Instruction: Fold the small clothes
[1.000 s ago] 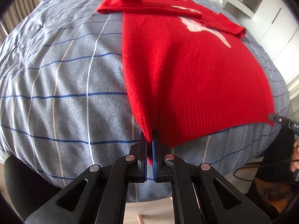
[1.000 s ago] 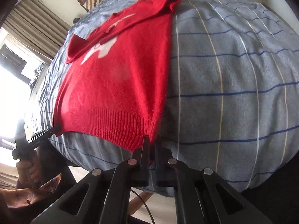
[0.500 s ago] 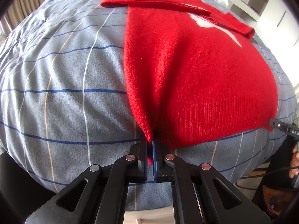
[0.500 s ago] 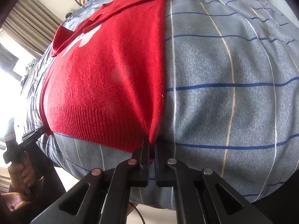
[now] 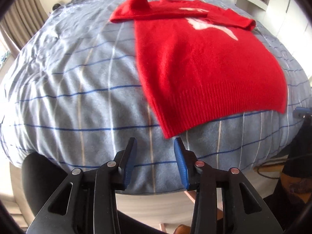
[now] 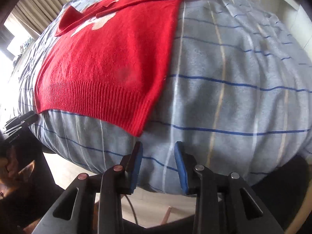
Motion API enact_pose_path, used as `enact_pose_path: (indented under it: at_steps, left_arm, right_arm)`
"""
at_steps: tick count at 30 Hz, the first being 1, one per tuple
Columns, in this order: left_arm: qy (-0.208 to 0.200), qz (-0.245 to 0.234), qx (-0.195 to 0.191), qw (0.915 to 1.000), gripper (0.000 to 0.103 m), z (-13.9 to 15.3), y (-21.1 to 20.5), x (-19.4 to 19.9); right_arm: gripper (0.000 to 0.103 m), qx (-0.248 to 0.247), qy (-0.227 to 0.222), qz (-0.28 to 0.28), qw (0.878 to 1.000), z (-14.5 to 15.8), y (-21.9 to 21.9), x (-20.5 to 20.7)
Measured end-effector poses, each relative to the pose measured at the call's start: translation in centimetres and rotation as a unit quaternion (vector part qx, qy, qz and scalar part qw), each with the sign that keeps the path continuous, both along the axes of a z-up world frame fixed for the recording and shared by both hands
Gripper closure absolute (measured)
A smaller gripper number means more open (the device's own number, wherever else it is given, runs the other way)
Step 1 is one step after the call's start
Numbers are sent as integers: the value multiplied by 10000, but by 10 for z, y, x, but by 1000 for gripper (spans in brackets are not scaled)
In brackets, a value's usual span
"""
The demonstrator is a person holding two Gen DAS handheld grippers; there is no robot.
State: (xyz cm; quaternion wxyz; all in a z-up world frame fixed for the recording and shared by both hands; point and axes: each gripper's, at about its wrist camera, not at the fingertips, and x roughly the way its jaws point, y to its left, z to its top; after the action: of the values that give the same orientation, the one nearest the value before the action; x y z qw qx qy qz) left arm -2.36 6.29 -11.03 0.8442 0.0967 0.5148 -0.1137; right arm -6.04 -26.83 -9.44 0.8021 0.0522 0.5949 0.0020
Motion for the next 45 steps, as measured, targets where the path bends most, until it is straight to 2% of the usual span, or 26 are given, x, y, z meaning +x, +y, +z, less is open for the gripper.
enact_pose_path:
  at_steps: [1, 3, 5, 7, 8, 10, 12, 13, 15, 16, 18, 20, 21, 22, 24, 26, 30, 34, 37, 41, 43, 45]
  left_arm:
    - [-176, 119, 34, 9998, 57, 10, 7, 1]
    - [-629, 446, 55, 9970, 42, 30, 19, 8]
    - [-1123, 839, -109, 9901, 34, 48, 31, 20]
    - [-1440, 1350, -368, 9796, 29, 55, 45, 39]
    - [-1570, 1592, -525, 9733, 29, 54, 50, 47]
    - [-1813, 2025, -654, 9601, 29, 45, 58, 53]
    - [-2078, 2300, -598, 9489, 29, 32, 65, 52]
    - [-2168, 2311, -425, 9475, 29, 24, 67, 50]
    - [-1946, 2246, 169, 9547, 29, 11, 60, 61]
    - [-1841, 2239, 228, 9568, 29, 9, 62, 63]
    - [-1810, 2277, -49, 9567, 29, 9, 69, 63]
    - [-1770, 2302, -89, 9569, 28, 8, 69, 67]
    - [-1740, 2319, -20, 9571, 28, 6, 67, 68]
    - [-1691, 2342, 30, 9574, 28, 4, 67, 68]
    - [-1597, 2384, -27, 9579, 28, 2, 69, 67]
    - [-1545, 2458, -123, 9569, 28, 1, 73, 67]
    - [-1460, 2615, -203, 9539, 28, -1, 79, 68]
    - [-1363, 2650, -178, 9544, 28, -5, 77, 70]
    - [-1327, 2608, -79, 9562, 28, -9, 72, 71]
    - [-1367, 2523, 110, 9579, 28, -11, 65, 71]
    - [-1383, 2502, 151, 9581, 28, -11, 64, 70]
    - [-1381, 2507, 145, 9581, 28, -10, 64, 69]
  right_arm:
    - [69, -271, -152, 25, 9995, 16, -4, 3]
    - [68, -773, -574, 139, 9953, 56, -5, 18]
    - [65, -999, -1053, 458, 9884, 91, 8, 44]
    - [51, -1057, -1407, 907, 9802, 110, 33, 75]
    - [49, -1039, -1511, 1162, 9761, 113, 48, 92]
    - [49, -1033, -1622, 1646, 9674, 106, 81, 131]
    - [49, -923, -1580, 1956, 9635, 85, 111, 168]
    - [49, -862, -1521, 2050, 9630, 73, 125, 184]
    - [49, -803, -1399, 2136, 9635, 46, 141, 211]
    - [49, -808, -1405, 2145, 9632, 34, 148, 222]
    - [50, -837, -1322, 2078, 9656, 9, 154, 240]
    - [63, -725, -1280, 1809, 9724, -6, 146, 254]
    - [81, -598, -1296, 1591, 9769, -5, 137, 257]
    - [94, -424, -1311, 1335, 9814, 0, 124, 257]
    - [95, -211, -1549, 847, 9841, 20, 92, 252]
    - [95, -287, -1867, 418, 9811, 45, 48, 241]
    - [95, -272, -2110, -840, 9735, 83, -77, 206]
    - [95, -91, -2018, -2300, 9520, 84, -199, 154]
    - [95, 393, -1831, -3118, 9315, 58, -259, 115]
    - [94, 1490, -1714, -3494, 9091, 12, -295, 89]
    - [89, 1923, -1838, -3556, 8960, 1, -307, 81]
    - [86, 2291, -2056, -3672, 8777, -4, -311, 72]
